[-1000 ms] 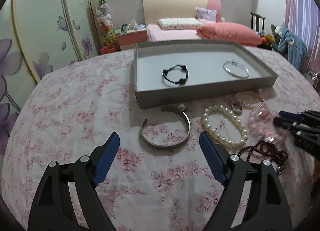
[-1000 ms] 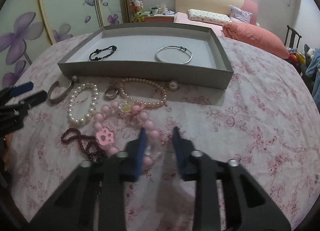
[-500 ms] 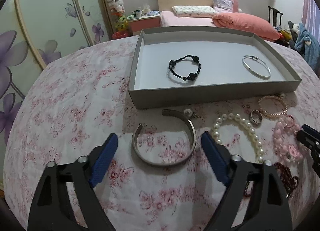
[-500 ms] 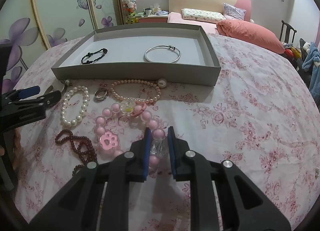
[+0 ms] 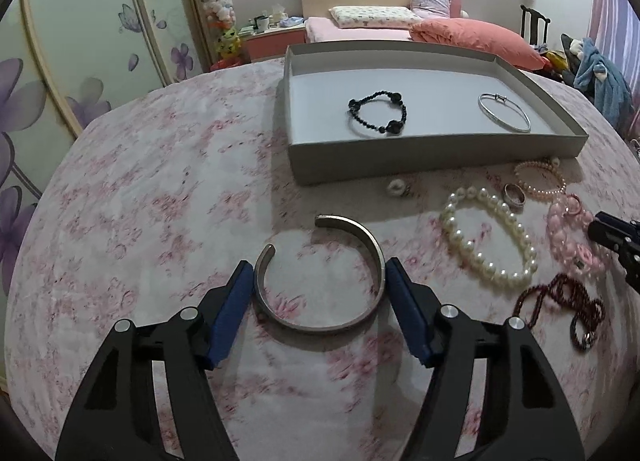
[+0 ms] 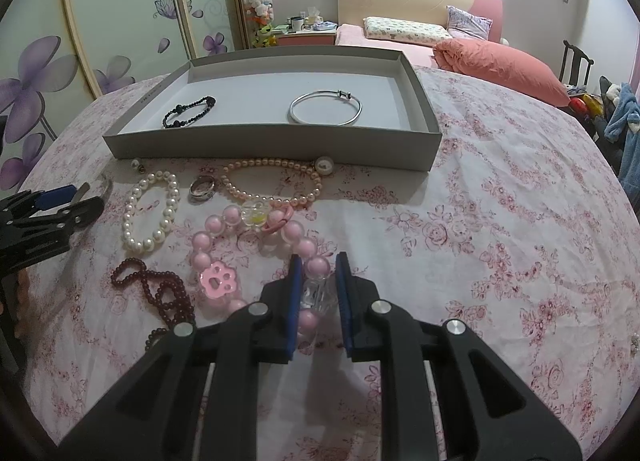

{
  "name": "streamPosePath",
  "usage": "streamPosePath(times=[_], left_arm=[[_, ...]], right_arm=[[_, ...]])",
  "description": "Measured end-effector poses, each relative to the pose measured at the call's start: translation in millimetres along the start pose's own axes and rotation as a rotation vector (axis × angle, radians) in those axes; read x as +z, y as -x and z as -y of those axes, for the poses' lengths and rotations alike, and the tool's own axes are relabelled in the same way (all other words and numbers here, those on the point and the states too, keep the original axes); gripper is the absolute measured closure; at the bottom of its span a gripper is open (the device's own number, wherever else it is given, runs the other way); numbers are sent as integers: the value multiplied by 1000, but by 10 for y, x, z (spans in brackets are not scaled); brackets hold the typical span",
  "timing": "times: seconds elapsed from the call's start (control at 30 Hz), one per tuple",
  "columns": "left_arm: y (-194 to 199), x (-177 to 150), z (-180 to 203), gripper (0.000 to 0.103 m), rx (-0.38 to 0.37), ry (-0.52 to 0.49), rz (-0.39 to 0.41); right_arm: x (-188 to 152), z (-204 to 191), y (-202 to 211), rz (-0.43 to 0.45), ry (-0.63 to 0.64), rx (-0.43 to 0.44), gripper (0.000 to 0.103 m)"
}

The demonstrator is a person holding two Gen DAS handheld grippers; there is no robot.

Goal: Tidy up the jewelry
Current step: 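Grasp the silver open cuff with the left gripper while the right gripper grasps the pink beaded bracelet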

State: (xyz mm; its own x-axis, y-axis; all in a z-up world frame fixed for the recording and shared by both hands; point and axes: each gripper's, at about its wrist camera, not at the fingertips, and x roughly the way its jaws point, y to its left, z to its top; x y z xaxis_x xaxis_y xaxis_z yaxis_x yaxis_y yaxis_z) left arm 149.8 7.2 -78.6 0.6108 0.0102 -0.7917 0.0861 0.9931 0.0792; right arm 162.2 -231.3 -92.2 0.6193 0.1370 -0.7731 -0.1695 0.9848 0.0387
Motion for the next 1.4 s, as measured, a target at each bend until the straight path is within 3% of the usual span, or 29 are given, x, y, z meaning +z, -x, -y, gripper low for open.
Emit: streamPosePath(times=[0.5, 0.73, 1.07, 1.4], left_arm=[[-27, 0, -12, 34, -14, 35, 4], [-5, -29, -39, 36, -24, 47, 13], [107, -115, -70, 36, -60, 66, 31], [329, -148, -10, 36, -82, 58, 115]], right_arm=[[-9, 1, -2, -1, 8, 1, 83], [-23, 4, 25, 9, -4, 24, 87], [27, 23, 258, 90, -30, 75, 88], [74, -64, 477, 171, -37, 137, 88]])
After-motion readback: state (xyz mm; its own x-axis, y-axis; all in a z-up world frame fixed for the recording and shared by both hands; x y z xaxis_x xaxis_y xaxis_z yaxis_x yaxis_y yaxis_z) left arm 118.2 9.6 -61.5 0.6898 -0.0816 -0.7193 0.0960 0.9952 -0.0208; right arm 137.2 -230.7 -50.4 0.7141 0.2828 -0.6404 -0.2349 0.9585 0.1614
